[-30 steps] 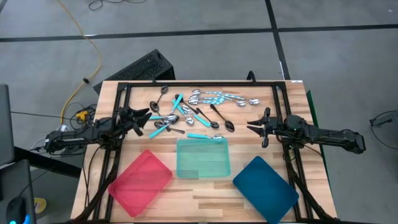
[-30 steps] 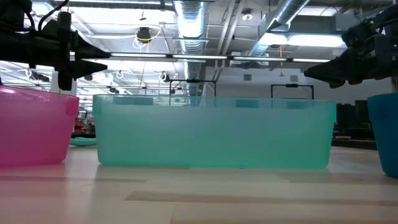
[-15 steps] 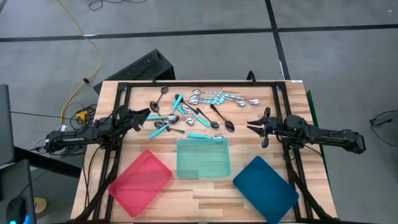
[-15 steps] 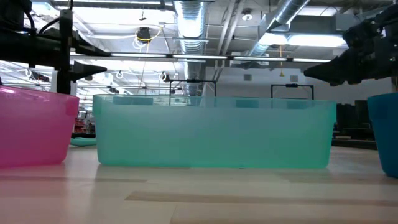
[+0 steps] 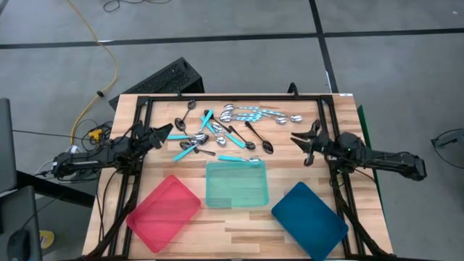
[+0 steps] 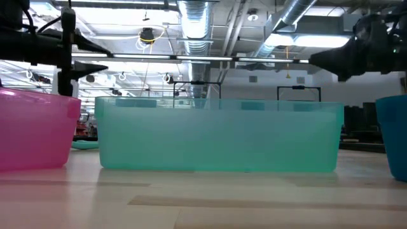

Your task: Sort silverware by color (type)

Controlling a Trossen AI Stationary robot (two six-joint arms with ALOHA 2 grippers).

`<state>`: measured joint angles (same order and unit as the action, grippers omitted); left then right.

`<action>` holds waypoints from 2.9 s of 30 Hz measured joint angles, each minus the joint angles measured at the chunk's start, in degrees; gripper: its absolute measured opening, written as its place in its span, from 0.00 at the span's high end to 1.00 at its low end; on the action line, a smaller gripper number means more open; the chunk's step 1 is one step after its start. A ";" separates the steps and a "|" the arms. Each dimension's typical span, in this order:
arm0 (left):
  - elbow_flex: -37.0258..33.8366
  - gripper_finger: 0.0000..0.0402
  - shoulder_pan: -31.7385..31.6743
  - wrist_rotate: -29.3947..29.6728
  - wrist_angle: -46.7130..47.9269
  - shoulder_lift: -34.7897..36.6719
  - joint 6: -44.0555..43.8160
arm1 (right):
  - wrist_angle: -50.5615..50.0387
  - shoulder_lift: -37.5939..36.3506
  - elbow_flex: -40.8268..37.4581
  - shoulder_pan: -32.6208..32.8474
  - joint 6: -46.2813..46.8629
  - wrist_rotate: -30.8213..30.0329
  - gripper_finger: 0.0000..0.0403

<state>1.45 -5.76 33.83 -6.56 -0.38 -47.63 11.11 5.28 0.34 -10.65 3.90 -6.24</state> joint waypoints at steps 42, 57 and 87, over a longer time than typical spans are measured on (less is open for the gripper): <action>64.36 0.58 -0.04 -18.94 37.80 -43.29 23.80 | -57.82 25.14 60.94 -0.37 4.60 -7.63 0.74; 64.46 0.58 -5.84 -18.49 53.19 -43.18 20.10 | -56.69 54.46 68.37 -0.37 6.34 -0.98 0.74; 48.71 0.58 -9.35 -15.19 45.54 -47.02 29.84 | -56.27 87.17 69.46 -5.51 9.62 -4.31 0.38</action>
<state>50.17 -15.11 18.63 38.98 -47.41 -17.79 -45.17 92.45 69.80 -16.17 13.52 -10.55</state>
